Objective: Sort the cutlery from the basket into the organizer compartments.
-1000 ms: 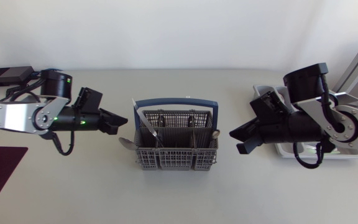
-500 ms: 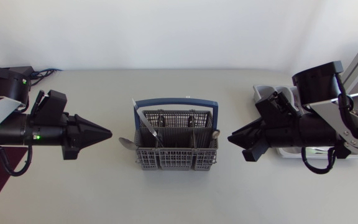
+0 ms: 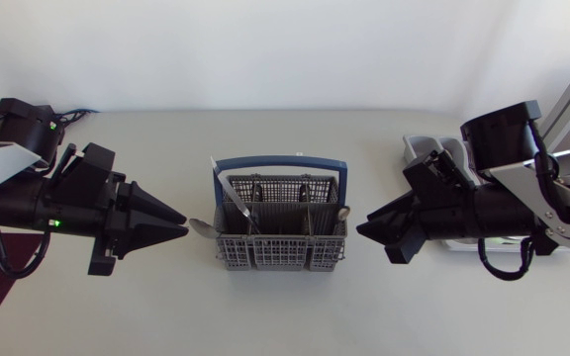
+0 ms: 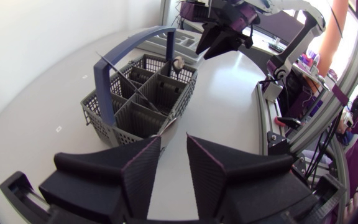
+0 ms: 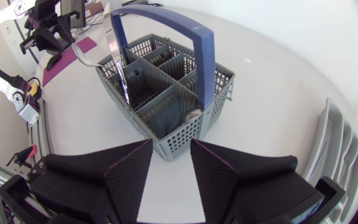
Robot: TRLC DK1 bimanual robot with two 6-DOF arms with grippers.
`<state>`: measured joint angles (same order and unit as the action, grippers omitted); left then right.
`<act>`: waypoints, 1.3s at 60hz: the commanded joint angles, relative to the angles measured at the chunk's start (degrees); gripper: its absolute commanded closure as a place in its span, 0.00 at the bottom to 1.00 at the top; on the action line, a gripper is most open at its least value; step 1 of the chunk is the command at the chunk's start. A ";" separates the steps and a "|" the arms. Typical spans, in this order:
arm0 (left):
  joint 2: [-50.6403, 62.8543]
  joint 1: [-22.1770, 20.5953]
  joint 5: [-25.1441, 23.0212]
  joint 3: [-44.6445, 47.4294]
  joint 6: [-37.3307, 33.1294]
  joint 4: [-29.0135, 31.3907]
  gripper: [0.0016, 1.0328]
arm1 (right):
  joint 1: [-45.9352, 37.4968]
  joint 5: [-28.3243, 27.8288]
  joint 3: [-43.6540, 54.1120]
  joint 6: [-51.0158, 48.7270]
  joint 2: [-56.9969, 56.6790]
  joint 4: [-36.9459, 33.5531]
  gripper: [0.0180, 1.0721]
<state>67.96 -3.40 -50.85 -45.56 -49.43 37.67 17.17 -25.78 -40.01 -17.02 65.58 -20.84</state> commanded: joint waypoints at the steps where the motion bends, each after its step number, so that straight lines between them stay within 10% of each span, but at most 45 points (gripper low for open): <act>1: 0.50 -1.26 -1.01 -1.02 -4.18 0.56 0.67 | 0.41 -0.76 1.60 -0.83 0.42 -0.34 0.53; 78: 11.84 -9.70 12.00 -12.71 -27.83 11.02 0.67 | 1.20 -1.91 2.57 -2.06 4.99 2.47 0.53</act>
<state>78.41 -12.21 -38.87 -56.18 -75.09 47.99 18.28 -27.24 -39.18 -18.48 69.52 -19.14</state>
